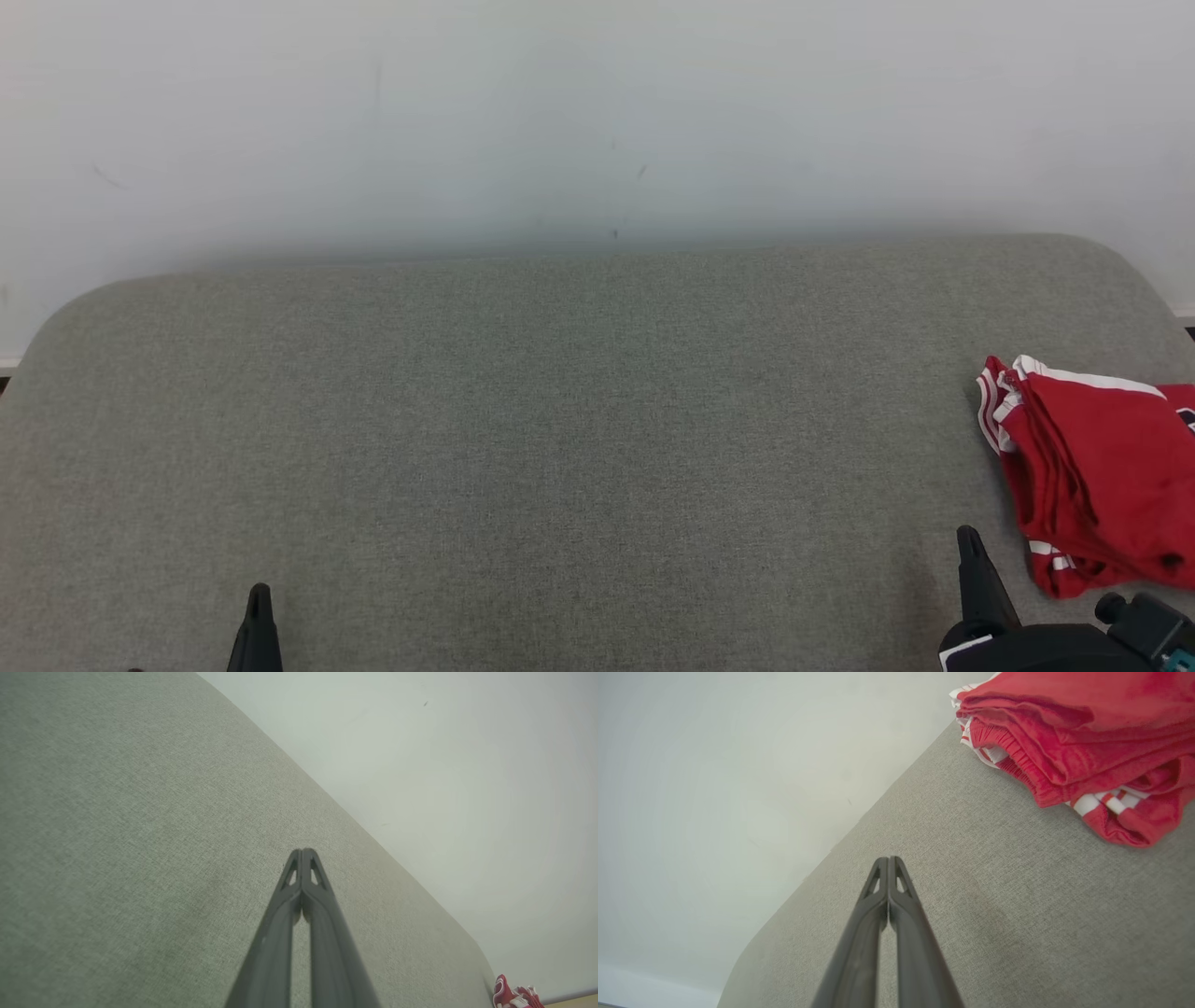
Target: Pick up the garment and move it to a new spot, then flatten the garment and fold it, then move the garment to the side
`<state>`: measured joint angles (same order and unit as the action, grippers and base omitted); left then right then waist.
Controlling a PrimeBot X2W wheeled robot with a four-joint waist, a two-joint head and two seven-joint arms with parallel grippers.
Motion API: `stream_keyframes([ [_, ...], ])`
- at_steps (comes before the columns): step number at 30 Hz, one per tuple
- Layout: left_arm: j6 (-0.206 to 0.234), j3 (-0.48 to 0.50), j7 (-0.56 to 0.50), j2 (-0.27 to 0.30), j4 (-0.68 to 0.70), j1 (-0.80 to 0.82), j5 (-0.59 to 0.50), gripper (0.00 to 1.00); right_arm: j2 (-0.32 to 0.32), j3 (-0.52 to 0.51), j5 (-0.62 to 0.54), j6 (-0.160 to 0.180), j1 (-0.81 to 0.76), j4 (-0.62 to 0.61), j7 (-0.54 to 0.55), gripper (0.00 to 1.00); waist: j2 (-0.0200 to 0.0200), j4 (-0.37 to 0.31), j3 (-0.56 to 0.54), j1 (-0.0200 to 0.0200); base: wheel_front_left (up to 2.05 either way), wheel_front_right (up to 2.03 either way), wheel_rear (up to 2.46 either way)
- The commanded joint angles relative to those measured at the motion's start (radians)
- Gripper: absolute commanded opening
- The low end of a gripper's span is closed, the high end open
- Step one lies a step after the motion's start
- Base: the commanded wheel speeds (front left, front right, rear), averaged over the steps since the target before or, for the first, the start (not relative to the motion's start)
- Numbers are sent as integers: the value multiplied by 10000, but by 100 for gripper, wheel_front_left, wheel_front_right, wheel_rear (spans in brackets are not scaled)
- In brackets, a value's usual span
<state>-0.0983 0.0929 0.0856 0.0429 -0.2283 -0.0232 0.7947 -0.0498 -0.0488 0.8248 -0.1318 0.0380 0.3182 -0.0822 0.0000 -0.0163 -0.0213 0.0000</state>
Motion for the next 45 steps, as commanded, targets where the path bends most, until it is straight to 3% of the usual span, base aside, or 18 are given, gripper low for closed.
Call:
stream_keyframes([
  [1, -70, 26, -98, 64, 95, 278, 452, 0, -8, -59, 459, 7, 202, -154, 100, 0, 0, 5, 7, 0, 0, 0, 0],
  [45, -257, 156, -1310, 86, -68, 989, 5302, 0, -8, -445, 5108, 14, 548, -544, 1276, 0, 0, 90, 134, 0, 0, 0, 0],
])
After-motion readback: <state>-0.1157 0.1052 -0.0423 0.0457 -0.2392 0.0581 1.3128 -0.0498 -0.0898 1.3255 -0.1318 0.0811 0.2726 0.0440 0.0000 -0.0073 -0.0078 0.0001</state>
